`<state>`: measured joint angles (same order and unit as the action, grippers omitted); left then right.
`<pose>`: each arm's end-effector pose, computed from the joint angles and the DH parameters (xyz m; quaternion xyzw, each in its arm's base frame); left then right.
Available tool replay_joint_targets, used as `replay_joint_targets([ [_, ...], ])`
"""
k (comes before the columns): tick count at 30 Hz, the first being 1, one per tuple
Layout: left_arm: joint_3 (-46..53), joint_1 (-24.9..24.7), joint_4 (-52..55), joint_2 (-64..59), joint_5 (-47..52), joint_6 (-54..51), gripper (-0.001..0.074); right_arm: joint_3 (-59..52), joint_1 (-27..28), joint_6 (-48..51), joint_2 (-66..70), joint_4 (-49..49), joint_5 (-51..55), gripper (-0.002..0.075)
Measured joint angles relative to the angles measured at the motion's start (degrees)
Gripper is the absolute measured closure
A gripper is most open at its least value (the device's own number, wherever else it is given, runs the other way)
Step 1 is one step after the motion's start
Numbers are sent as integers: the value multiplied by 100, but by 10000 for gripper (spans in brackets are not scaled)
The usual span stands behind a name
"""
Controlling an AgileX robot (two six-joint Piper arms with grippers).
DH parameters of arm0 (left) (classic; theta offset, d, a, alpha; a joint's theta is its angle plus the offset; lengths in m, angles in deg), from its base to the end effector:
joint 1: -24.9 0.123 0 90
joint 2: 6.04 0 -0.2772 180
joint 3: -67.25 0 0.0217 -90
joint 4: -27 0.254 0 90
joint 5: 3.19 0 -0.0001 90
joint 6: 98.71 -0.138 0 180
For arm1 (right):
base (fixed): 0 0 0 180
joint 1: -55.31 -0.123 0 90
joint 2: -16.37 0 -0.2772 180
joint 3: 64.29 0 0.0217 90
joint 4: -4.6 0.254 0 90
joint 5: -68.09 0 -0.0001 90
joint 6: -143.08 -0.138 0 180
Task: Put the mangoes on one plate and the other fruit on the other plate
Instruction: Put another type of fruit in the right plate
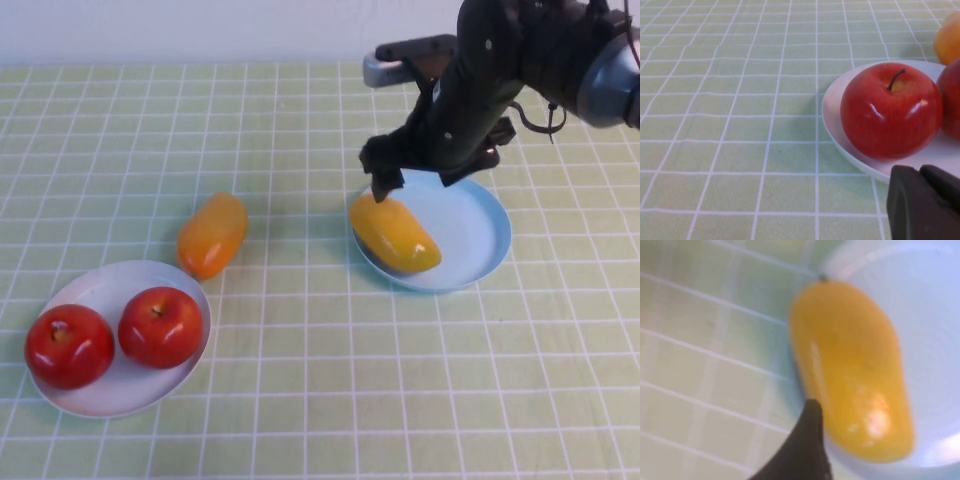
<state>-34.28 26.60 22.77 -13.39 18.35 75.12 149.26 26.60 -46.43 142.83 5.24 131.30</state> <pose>0.1086 -0.0005 0.1575 0.0118 0.8053 0.0094 0.5926 0.4162 0.2295 0.2285 -0.1617 0.9649 0.0728 0.1937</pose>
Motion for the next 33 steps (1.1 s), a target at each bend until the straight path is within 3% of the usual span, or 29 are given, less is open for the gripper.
replay_joint_targets([
  [6, 0, 0, 0, 0, 0, 0, 733, 601, -588, -329, -61, 682, -105, 119],
  [14, 0, 0, 0, 0, 0, 0, 733, 1694, -1355, -799, 791, 1005, -694, 124],
  [24, 0, 0, 0, 0, 0, 0, 733, 2920, -1475, -1646, 2020, 681, -840, 124],
  [33, 0, 0, 0, 0, 0, 0, 733, 3194, -1487, -2079, 2423, 305, -1130, 124],
])
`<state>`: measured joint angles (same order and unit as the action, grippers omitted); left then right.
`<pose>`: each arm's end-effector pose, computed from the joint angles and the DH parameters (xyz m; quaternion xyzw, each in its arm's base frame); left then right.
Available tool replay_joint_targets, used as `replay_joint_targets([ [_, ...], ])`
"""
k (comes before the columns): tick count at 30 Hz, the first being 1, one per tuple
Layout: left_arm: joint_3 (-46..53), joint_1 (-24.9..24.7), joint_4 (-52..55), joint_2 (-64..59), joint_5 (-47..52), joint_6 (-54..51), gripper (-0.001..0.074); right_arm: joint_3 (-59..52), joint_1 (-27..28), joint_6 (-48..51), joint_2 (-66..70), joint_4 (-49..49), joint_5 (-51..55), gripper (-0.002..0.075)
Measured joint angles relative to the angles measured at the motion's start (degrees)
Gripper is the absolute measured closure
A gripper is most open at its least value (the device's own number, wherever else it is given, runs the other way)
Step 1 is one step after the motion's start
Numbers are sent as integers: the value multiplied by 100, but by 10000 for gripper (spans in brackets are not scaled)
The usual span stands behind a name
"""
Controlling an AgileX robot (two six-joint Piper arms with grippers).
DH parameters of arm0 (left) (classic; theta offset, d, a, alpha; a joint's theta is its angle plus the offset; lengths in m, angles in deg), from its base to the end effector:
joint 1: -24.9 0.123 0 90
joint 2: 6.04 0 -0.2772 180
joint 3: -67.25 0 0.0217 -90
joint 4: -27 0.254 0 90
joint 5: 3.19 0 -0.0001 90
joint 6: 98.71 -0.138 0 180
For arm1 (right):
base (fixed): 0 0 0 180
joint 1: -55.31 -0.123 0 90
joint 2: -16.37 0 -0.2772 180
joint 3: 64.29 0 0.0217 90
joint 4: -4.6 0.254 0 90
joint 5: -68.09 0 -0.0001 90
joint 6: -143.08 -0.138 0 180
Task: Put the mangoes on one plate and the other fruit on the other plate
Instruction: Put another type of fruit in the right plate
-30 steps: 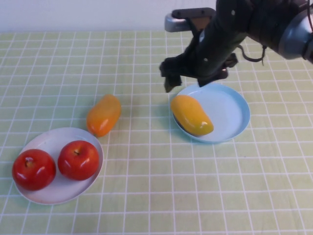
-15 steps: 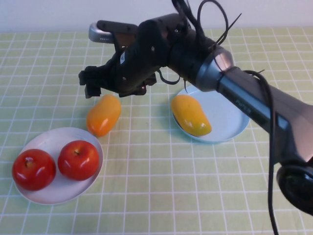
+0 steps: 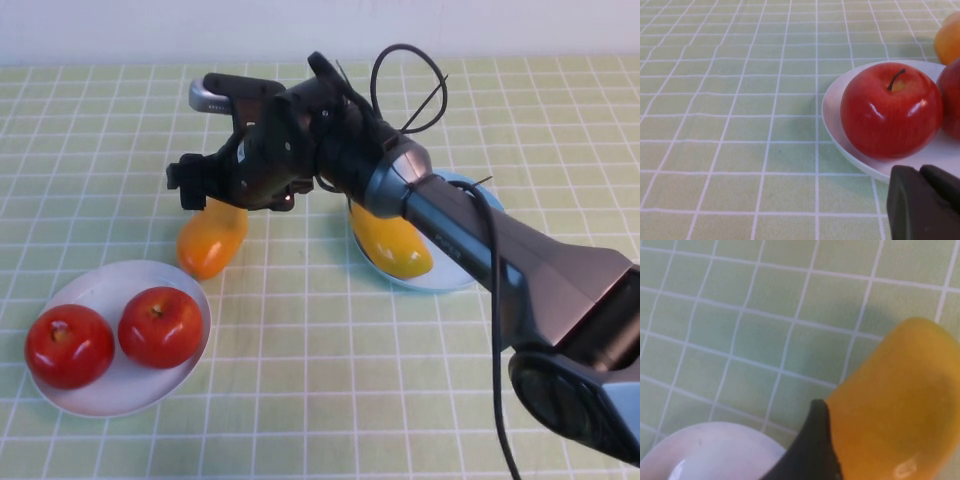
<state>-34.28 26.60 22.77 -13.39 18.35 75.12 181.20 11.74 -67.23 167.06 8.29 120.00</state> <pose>0.1086 -0.0005 0.1575 0.0118 0.8053 0.0094 0.5926 0.4204 0.4095 0.2006 -0.0982 0.9251 0.2443 0.2735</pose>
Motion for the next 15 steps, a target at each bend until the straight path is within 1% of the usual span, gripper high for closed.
replay_joint_targets([
  [9, 0, 0, 0, 0, 0, 0, 733, 9, -35, -110, 319, -24, -223, 124],
  [15, 0, 0, 0, 0, 0, 0, 733, 9, -99, -99, 473, 0, -184, 124],
])
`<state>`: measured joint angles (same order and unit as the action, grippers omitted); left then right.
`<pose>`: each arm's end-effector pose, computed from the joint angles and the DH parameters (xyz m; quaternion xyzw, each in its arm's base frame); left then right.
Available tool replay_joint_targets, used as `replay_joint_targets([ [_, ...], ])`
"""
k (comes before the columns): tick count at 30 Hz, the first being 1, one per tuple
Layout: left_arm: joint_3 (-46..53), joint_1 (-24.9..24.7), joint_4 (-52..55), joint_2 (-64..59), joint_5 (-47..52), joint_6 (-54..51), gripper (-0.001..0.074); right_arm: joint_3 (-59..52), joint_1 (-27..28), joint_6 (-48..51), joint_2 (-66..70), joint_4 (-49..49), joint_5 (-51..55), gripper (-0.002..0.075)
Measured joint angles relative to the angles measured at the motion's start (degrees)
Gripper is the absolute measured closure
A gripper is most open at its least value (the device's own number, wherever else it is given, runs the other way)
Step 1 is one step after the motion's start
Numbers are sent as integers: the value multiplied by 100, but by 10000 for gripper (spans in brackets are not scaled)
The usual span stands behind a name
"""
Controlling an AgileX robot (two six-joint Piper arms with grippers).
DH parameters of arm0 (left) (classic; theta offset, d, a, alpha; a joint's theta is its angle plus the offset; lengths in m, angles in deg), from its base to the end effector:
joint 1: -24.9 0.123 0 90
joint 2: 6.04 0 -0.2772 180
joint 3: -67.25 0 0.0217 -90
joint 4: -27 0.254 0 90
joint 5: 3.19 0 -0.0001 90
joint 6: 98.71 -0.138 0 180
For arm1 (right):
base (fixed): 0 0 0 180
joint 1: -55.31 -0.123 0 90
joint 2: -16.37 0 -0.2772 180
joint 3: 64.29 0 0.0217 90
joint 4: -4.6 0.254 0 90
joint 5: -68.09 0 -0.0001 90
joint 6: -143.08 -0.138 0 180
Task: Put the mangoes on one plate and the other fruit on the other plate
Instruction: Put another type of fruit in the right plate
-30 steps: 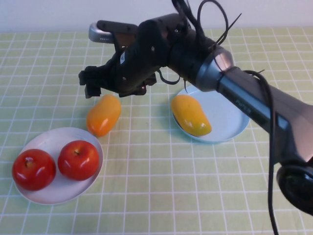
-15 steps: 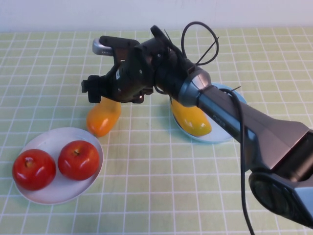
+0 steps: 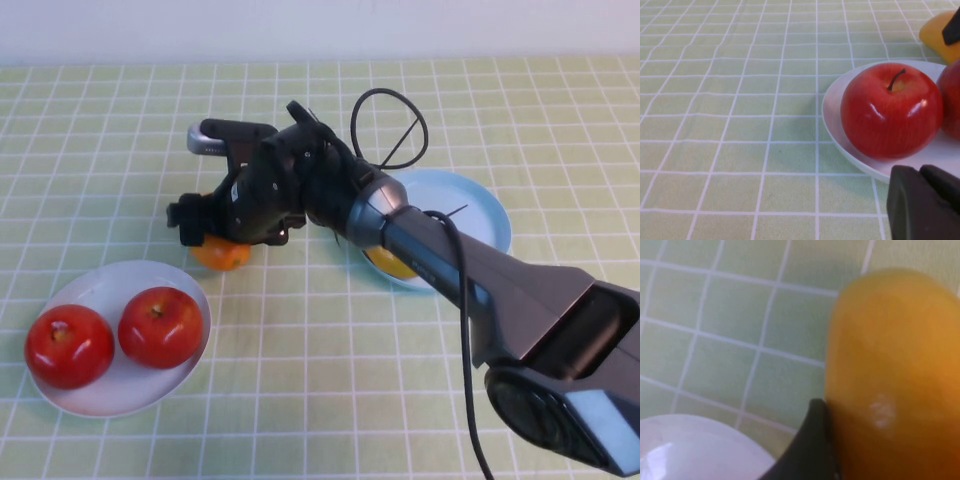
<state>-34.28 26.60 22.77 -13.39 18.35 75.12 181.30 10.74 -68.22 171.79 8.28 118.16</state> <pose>0.1086 -0.0005 0.1575 0.0118 0.8053 0.0094 0.5926 0.4190 0.4223 0.1554 -0.0976 0.9339 0.2345 0.2517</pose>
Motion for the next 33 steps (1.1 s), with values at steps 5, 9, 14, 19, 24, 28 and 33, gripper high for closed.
replay_joint_targets([
  [5, 0, 0, 0, 0, 0, 0, 733, 3, 0, 255, 92, 76, 139, 149],
  [9, 0, 0, 0, 0, 0, 0, 733, 13, 0, 478, 92, 120, 151, 170],
  [14, 0, 0, 0, 0, 0, 0, 733, 119, 0, 705, 92, 159, 325, 170],
  [19, 0, 0, 0, 0, 0, 0, 733, 705, 0, 1150, 116, 144, 929, 170],
  [24, 0, 0, 0, 0, 0, 0, 733, 1657, 145, 1311, 88, 28, 1993, 170],
  [28, 0, 0, 0, 0, 0, 0, 733, 1838, 330, 1327, -211, -31, 2148, 170],
  [33, 0, 0, 0, 0, 0, 0, 733, 1883, 523, 1362, -789, -269, 2209, 170],
])
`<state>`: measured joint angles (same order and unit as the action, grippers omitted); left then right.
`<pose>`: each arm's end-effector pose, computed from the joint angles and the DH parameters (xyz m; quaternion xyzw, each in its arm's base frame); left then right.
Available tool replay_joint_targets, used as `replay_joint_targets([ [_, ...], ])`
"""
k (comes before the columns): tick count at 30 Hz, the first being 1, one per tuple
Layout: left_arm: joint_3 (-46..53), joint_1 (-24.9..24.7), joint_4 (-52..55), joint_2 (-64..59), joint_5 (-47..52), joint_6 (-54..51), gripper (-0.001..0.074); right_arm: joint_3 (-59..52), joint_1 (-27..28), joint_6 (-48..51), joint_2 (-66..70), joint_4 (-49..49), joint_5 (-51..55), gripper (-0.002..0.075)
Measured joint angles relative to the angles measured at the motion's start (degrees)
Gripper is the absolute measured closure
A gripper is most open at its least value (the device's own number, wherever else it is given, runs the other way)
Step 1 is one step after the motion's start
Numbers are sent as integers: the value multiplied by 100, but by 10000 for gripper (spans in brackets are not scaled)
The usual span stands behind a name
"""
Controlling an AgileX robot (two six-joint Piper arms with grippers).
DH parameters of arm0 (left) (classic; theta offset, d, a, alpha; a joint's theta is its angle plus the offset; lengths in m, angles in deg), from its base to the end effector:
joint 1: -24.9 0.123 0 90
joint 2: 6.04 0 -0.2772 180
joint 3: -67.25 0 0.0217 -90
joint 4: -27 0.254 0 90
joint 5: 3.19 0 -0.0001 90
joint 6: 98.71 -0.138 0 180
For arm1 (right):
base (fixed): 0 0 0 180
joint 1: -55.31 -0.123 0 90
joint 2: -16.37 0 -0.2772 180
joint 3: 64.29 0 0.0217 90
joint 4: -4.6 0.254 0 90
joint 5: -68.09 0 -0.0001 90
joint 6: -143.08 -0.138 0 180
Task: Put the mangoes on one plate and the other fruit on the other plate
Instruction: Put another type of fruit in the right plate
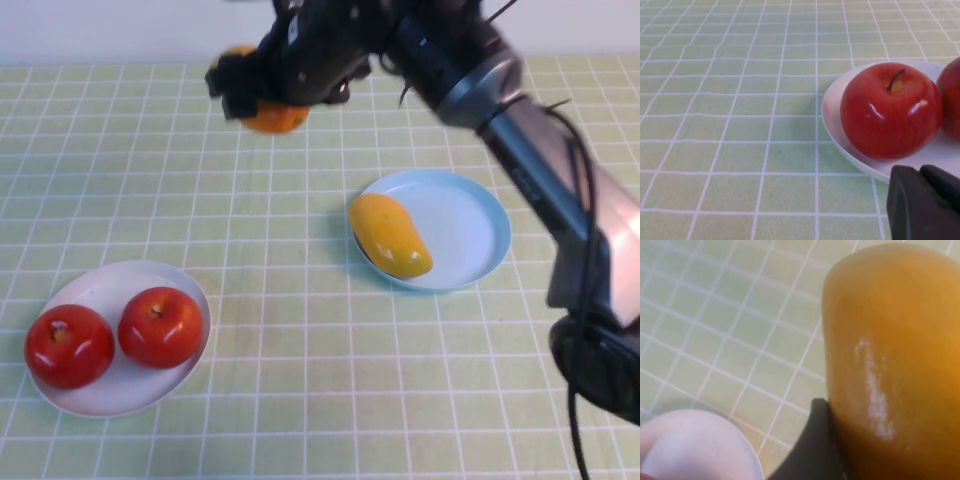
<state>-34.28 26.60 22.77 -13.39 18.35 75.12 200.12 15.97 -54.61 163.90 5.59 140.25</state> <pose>0.1086 -0.0005 0.1575 0.0118 0.8053 0.0094 0.5926 0.4221 0.3489 0.3079 -0.1744 0.9082 0.1892 0.3302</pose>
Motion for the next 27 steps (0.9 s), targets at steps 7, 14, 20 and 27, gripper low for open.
replay_joint_targets([
  [7, 0, 0, 0, 0, 0, 0, 733, -259, 52, 368, -715, -34, 8, 171],
  [14, 0, 0, 0, 0, 0, 0, 733, -2313, 52, 963, -2040, -338, 21, 171],
  [20, 0, 0, 0, 0, 0, 0, 733, -4413, 152, 1012, -3104, -523, 9, 171],
  [27, 0, 0, 0, 0, 0, 0, 733, -6283, 688, 278, -3708, -691, -419, 171],
])
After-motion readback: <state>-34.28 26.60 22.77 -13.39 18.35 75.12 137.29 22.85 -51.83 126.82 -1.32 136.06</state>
